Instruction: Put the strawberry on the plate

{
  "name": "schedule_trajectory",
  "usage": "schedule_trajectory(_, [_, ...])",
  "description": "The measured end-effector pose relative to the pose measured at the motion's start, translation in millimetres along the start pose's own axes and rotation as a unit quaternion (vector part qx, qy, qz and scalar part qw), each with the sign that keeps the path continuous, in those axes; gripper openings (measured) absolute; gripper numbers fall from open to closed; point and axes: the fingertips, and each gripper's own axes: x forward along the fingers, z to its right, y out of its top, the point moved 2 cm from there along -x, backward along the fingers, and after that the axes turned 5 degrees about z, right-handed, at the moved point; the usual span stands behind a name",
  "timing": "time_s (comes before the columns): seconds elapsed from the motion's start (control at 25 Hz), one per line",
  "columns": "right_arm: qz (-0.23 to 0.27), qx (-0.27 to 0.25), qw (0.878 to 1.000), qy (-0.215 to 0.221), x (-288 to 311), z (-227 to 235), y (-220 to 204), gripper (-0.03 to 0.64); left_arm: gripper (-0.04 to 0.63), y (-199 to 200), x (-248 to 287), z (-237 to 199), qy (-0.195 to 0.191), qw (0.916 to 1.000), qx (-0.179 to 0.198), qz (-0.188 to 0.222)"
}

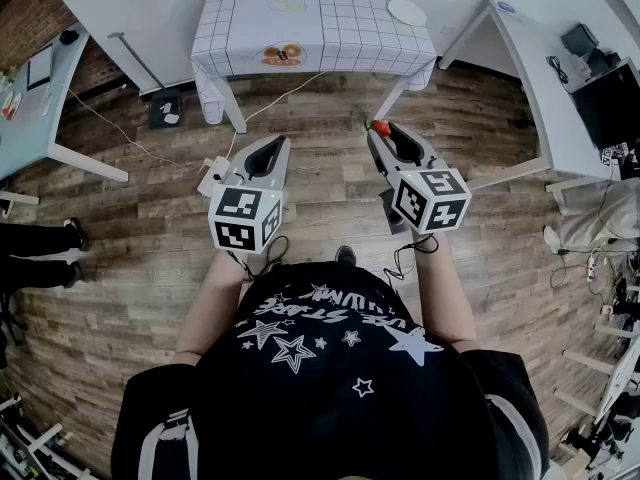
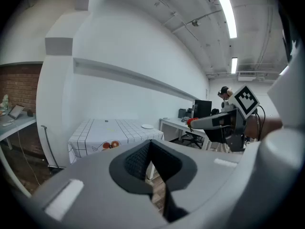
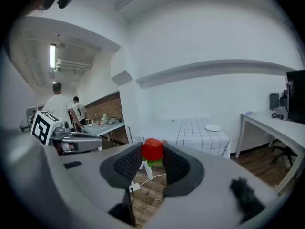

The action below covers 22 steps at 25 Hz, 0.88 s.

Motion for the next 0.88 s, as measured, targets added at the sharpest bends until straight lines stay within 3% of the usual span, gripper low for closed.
schedule_trajectory(0.44, [0.005,0.007,1.000,0.011,-6,22,-2,0.140,0.009,5,15,21,0.007,0.9999,0.011,-0.001])
schedule_trajectory(0.88, [0.015,0.000,0.999,0.035,-27,81,-3,0.140,0.009,2,47,62,0.038,0.9992,0.013,-0.003])
